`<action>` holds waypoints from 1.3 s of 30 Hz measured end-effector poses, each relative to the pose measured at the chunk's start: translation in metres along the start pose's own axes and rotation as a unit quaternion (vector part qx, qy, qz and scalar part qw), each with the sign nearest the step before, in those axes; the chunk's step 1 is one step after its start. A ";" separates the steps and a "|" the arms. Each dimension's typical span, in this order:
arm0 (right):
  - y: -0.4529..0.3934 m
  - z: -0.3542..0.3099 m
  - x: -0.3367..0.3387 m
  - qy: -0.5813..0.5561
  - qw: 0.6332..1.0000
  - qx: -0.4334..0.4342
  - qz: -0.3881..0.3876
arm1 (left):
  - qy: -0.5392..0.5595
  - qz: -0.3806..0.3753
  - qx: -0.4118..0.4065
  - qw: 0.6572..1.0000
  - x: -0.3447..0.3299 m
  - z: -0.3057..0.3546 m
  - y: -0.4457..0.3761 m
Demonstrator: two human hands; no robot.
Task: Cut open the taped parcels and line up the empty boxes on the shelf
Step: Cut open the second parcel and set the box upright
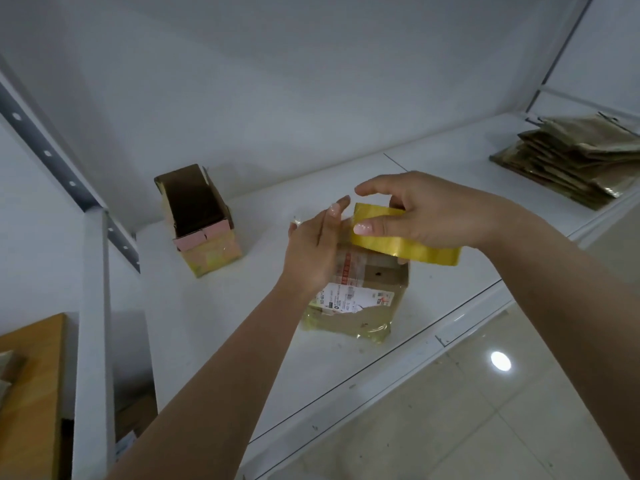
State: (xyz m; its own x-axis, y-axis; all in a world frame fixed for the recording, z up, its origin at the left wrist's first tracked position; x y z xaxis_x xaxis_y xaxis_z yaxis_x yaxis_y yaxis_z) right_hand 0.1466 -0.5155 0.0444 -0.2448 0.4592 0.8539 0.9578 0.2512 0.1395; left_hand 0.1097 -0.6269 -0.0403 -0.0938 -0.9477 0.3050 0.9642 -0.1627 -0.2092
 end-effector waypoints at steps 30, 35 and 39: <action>-0.024 0.029 0.030 -0.111 0.989 -0.100 -0.013 | 0.097 0.139 0.116 0.979 0.016 -0.034 -0.022; -0.018 0.042 0.022 -0.249 0.965 -0.076 -0.034 | 0.128 0.145 0.150 0.970 0.018 -0.041 -0.022; -0.020 0.042 0.029 -0.177 0.981 -0.078 -0.003 | 0.132 0.140 0.158 0.969 0.019 -0.044 -0.022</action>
State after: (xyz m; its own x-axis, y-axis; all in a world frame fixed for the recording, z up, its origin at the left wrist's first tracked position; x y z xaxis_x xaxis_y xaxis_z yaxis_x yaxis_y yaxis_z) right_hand 0.1144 -0.4713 0.0453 -0.2608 0.7325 0.6289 0.9609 0.1340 0.2424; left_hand 0.0754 -0.6535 -0.0706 0.1622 -0.9866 0.0204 0.9849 0.1631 0.0582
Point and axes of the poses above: each hand's wrist, its own y-axis away from the middle knuckle, its own x-axis out of the back of the hand, z = x × y, the point moved 9 cm from there along -y, towards the middle knuckle, and after that the axes turned 2 degrees about z, right-handed, at the moved point
